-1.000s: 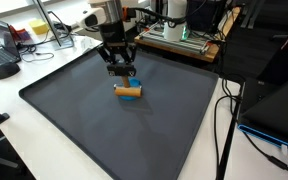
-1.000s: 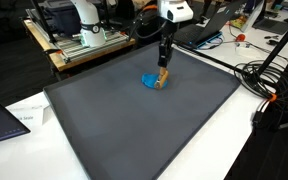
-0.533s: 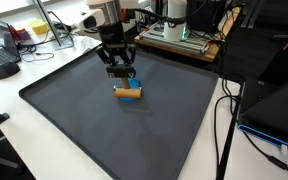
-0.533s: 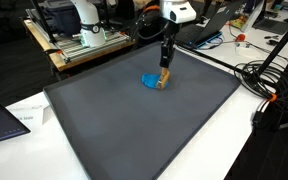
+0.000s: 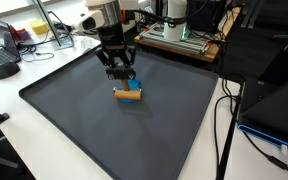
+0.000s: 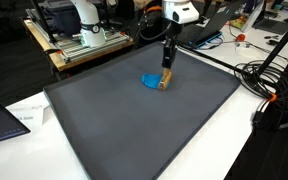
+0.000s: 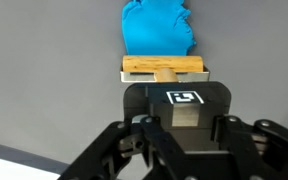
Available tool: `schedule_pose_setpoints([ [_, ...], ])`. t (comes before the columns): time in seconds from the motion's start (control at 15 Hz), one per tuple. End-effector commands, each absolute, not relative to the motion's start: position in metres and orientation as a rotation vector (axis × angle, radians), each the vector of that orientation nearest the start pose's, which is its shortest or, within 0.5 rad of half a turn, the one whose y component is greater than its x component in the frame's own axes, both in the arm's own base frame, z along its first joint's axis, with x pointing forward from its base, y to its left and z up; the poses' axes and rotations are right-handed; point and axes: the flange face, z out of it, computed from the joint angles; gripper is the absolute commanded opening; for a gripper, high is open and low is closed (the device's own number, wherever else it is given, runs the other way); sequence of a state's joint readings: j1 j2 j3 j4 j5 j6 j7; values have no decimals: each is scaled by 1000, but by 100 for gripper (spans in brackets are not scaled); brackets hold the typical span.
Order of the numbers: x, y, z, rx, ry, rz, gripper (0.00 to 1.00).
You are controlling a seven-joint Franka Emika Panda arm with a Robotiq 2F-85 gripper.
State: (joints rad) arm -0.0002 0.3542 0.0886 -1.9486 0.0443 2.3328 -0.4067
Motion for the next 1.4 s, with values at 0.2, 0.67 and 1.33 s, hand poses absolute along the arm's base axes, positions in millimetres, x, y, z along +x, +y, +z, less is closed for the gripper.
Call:
schedule_pose_setpoints([
  [0.2, 643, 75, 240, -2942, -723, -133, 22],
  [0.67, 654, 83, 240, -2929, -752, -163, 22],
  [1.33, 695, 114, 228, -2865, -745, -445, 22],
])
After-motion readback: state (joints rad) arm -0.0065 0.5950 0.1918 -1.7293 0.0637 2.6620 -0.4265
